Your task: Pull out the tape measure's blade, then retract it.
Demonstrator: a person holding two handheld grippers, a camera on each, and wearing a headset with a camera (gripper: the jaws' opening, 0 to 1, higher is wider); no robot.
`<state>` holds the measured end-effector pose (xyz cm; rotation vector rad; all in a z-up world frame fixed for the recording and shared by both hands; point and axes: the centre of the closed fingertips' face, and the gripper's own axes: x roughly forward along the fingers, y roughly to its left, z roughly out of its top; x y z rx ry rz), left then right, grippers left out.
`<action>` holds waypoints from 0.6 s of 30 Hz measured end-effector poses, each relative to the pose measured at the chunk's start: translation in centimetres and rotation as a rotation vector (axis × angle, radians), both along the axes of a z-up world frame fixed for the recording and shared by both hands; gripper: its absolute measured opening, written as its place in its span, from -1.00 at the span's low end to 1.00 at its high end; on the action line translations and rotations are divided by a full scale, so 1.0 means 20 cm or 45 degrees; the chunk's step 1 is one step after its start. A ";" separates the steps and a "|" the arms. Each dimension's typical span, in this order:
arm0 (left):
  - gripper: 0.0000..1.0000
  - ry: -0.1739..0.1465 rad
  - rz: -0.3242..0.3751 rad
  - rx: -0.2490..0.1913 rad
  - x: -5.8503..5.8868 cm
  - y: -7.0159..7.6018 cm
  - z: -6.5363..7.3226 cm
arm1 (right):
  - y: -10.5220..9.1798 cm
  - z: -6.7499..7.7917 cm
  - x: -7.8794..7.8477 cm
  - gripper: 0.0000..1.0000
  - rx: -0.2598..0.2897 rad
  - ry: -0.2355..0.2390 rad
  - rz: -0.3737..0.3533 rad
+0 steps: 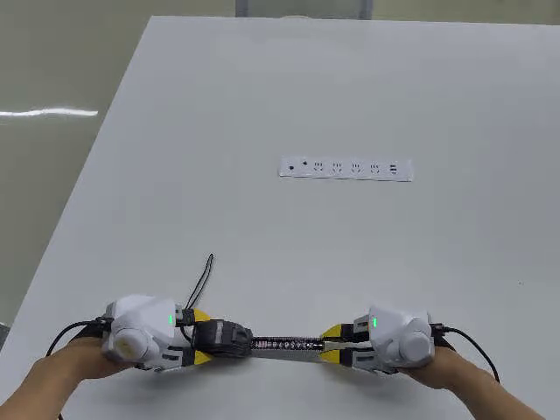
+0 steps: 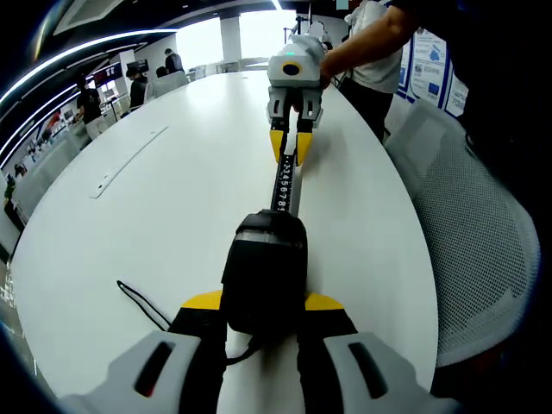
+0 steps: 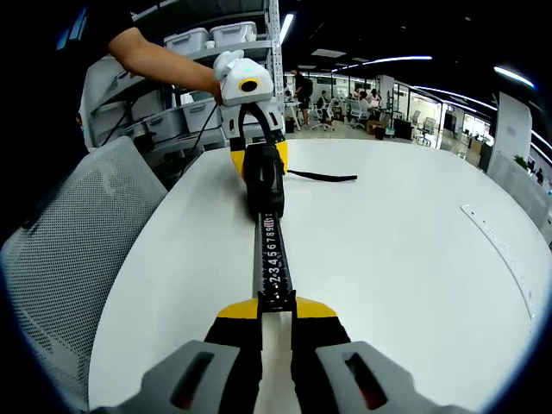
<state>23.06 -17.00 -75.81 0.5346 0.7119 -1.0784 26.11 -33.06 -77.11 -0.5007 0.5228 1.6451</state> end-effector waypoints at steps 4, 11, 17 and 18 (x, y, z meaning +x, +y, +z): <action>-0.46 0.003 -0.004 0.003 0.00 0.00 0.00 | -0.02 0.00 0.00 -0.82 -0.002 0.000 -0.004; -0.46 0.003 -0.001 0.004 0.00 0.00 0.00 | -0.05 0.00 0.01 -0.81 -0.007 -0.002 -0.007; -0.46 0.008 0.003 0.005 0.00 0.00 0.00 | -0.06 0.00 0.01 -0.81 -0.006 0.008 -0.010; -0.46 0.008 0.002 0.006 0.00 0.00 0.00 | -0.07 0.00 0.01 -0.81 -0.007 0.006 -0.009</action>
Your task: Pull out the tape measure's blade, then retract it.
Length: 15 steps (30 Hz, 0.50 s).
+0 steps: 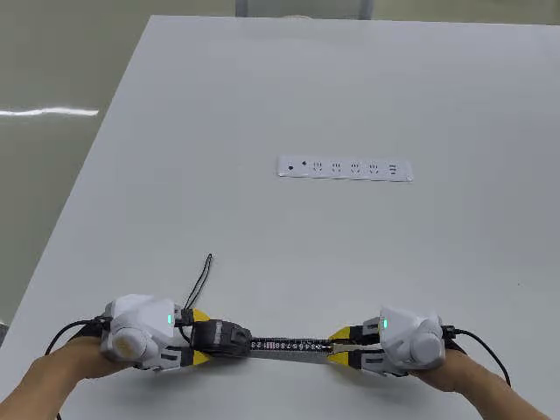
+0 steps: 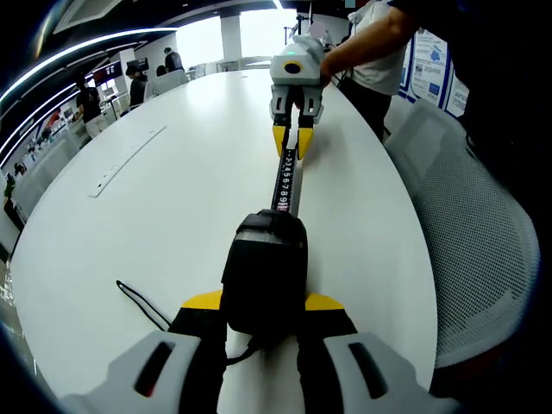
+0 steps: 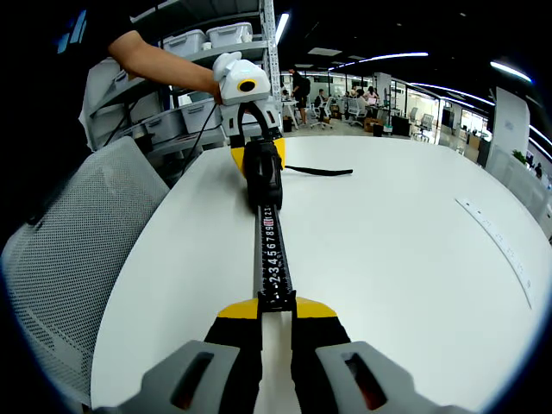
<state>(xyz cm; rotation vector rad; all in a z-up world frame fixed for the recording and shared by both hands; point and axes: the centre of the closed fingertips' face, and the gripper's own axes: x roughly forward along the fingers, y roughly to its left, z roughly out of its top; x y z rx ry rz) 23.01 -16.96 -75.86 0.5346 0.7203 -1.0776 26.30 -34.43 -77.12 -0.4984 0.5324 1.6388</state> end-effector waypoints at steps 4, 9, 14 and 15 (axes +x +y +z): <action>-0.46 0.003 -0.006 0.006 0.00 0.00 0.00 | -0.02 0.00 0.00 -0.81 0.002 0.004 -0.004; -0.46 0.006 -0.007 0.009 0.00 -0.01 0.00 | -0.04 0.00 0.01 -0.82 -0.002 0.002 -0.008; -0.46 0.007 -0.008 0.012 0.00 -0.01 0.00 | -0.06 0.00 0.01 -0.82 -0.002 0.007 -0.015; -0.46 0.007 -0.008 0.013 0.00 -0.01 0.00 | -0.06 0.01 0.01 -0.82 -0.001 0.009 -0.015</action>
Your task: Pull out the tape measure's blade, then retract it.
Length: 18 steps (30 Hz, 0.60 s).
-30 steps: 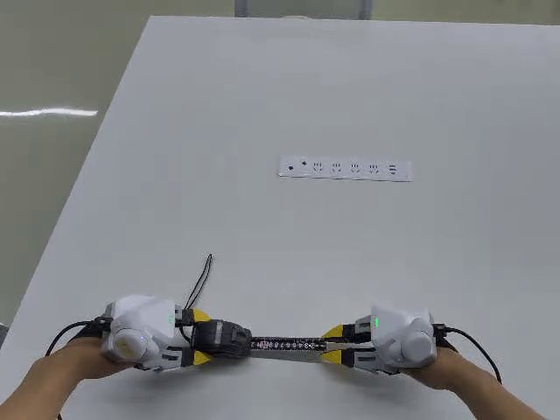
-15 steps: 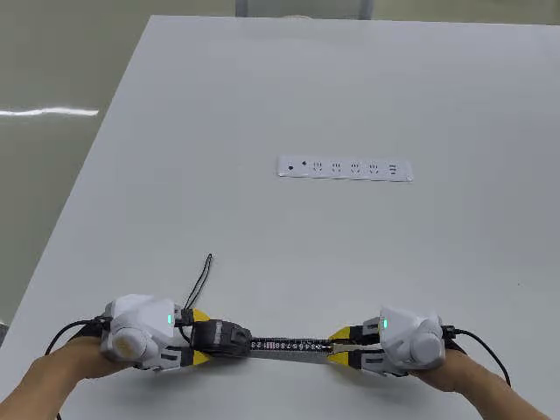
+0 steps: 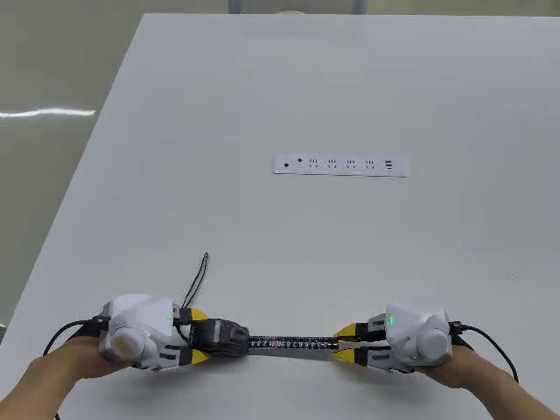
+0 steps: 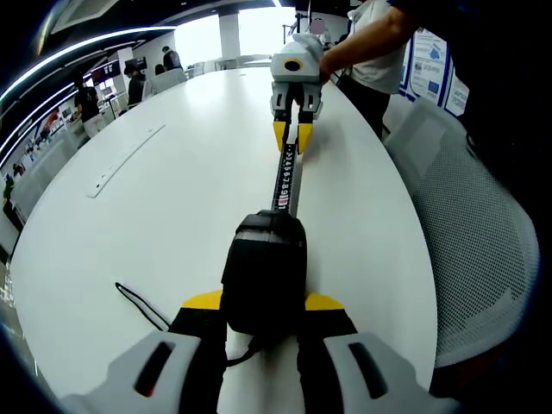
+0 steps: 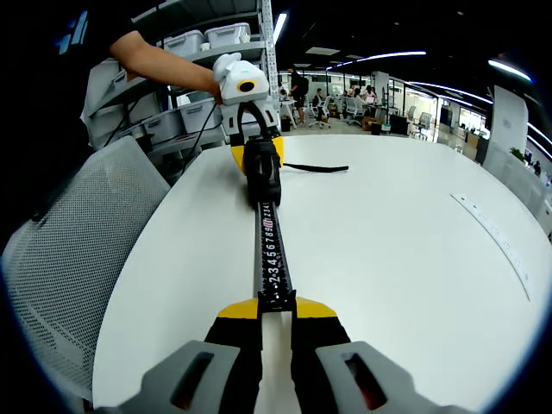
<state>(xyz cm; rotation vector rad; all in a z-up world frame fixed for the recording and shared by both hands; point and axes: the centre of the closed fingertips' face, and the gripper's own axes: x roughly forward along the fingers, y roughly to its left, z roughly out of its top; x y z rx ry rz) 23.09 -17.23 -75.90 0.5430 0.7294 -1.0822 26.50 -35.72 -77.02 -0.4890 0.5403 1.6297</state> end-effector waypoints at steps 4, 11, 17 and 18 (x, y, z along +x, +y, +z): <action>-0.46 0.001 0.002 0.000 0.00 0.00 0.00 | -0.01 0.00 0.00 -0.82 0.003 0.003 -0.004; -0.46 0.000 0.001 0.001 0.00 0.00 0.00 | -0.04 0.00 0.01 -0.82 0.005 0.019 -0.014; -0.46 0.001 0.004 -0.002 0.00 0.00 0.00 | -0.06 0.00 0.02 -0.82 0.011 0.027 -0.015; -0.46 0.002 0.005 -0.002 0.00 0.00 0.00 | -0.06 0.00 0.02 -0.82 0.009 0.028 -0.014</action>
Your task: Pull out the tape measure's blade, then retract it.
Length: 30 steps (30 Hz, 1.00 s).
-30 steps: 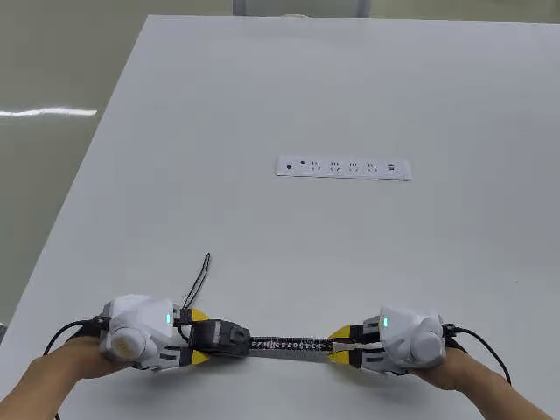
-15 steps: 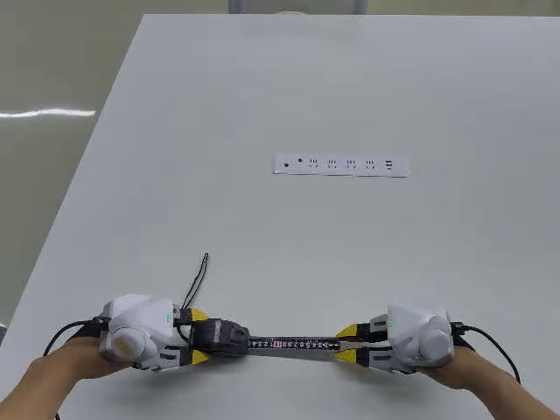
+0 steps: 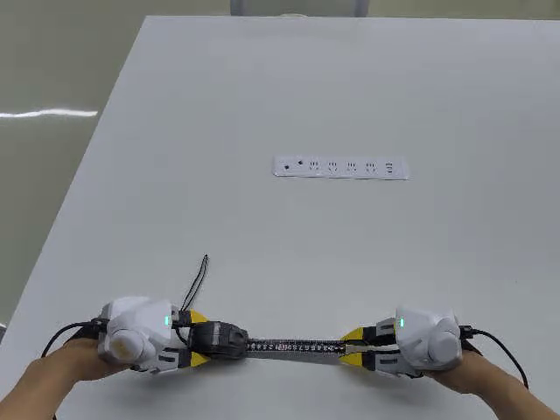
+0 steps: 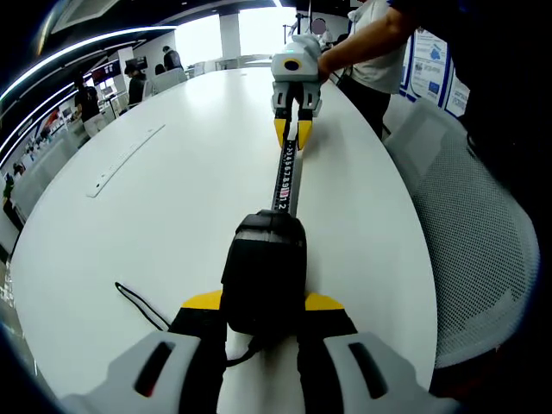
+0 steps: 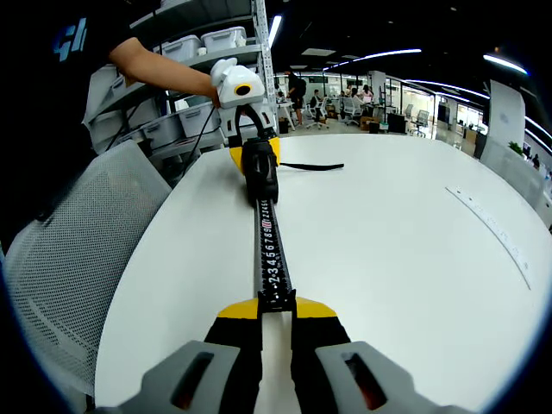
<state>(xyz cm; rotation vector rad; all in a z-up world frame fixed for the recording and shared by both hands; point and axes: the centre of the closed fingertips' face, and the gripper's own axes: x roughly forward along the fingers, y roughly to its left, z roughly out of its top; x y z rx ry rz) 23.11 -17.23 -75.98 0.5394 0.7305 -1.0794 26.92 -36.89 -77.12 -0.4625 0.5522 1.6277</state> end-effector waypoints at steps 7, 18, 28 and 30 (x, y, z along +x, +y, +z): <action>-0.46 0.009 0.015 -0.006 0.01 0.00 0.00 | -0.01 -0.01 0.02 -0.81 -0.001 0.011 0.006; -0.47 0.014 0.015 -0.009 0.01 0.00 0.00 | -0.06 -0.02 0.02 -0.81 -0.014 0.017 -0.003; -0.46 0.014 0.014 -0.004 0.01 0.00 0.00 | -0.09 -0.01 0.03 -0.81 -0.018 0.021 -0.011; -0.47 0.015 0.013 -0.004 0.01 0.00 0.00 | -0.10 -0.01 0.03 -0.81 -0.019 0.022 -0.012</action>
